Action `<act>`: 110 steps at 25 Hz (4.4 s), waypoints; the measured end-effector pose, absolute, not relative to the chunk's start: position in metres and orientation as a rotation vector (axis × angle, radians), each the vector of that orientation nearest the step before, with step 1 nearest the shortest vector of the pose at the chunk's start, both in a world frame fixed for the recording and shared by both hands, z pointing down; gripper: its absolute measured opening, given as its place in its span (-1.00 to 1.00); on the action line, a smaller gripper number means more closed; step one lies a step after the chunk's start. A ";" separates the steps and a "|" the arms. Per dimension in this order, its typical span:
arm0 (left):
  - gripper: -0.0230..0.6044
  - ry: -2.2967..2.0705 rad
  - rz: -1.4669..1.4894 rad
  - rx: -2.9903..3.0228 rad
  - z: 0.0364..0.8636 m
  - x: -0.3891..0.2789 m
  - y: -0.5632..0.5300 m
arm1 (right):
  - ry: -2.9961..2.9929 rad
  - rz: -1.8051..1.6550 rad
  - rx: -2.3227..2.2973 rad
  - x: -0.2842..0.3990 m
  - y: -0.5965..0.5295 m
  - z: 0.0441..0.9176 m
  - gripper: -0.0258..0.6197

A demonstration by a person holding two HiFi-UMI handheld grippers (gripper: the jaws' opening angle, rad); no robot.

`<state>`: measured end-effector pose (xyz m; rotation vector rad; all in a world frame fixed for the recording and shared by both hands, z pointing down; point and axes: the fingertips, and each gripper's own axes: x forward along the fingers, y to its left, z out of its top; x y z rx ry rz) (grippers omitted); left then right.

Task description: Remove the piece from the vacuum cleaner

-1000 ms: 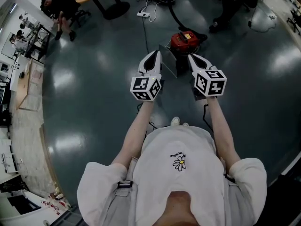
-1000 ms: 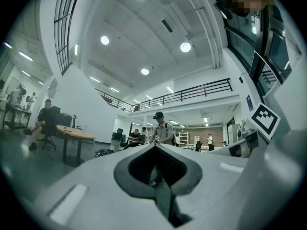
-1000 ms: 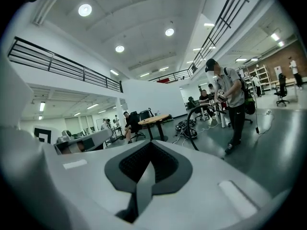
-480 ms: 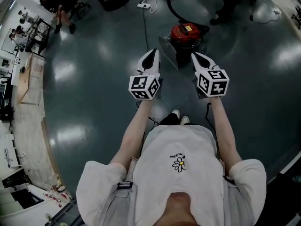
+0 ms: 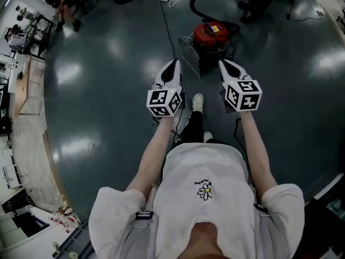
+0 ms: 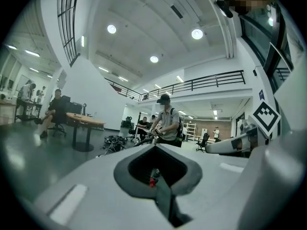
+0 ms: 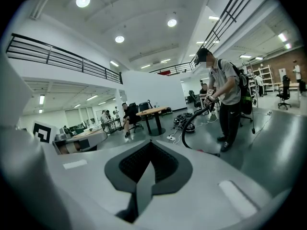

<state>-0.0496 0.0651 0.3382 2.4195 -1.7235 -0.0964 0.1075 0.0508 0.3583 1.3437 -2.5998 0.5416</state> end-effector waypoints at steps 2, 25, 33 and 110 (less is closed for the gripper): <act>-0.93 -1.719 -0.094 2.407 0.346 -0.052 0.045 | -2.592 0.554 1.322 0.100 0.032 0.366 -0.85; -0.93 -1.580 0.081 2.207 0.492 -0.124 -0.256 | -2.288 0.601 1.193 0.034 -0.265 0.505 -0.85; -0.93 -1.563 0.156 2.018 0.638 -0.125 -0.309 | -2.183 0.554 1.026 0.014 -0.337 0.639 -0.85; -0.85 -1.870 0.103 2.127 0.375 -0.179 -0.313 | -2.308 0.393 1.237 0.007 -0.334 0.430 -0.85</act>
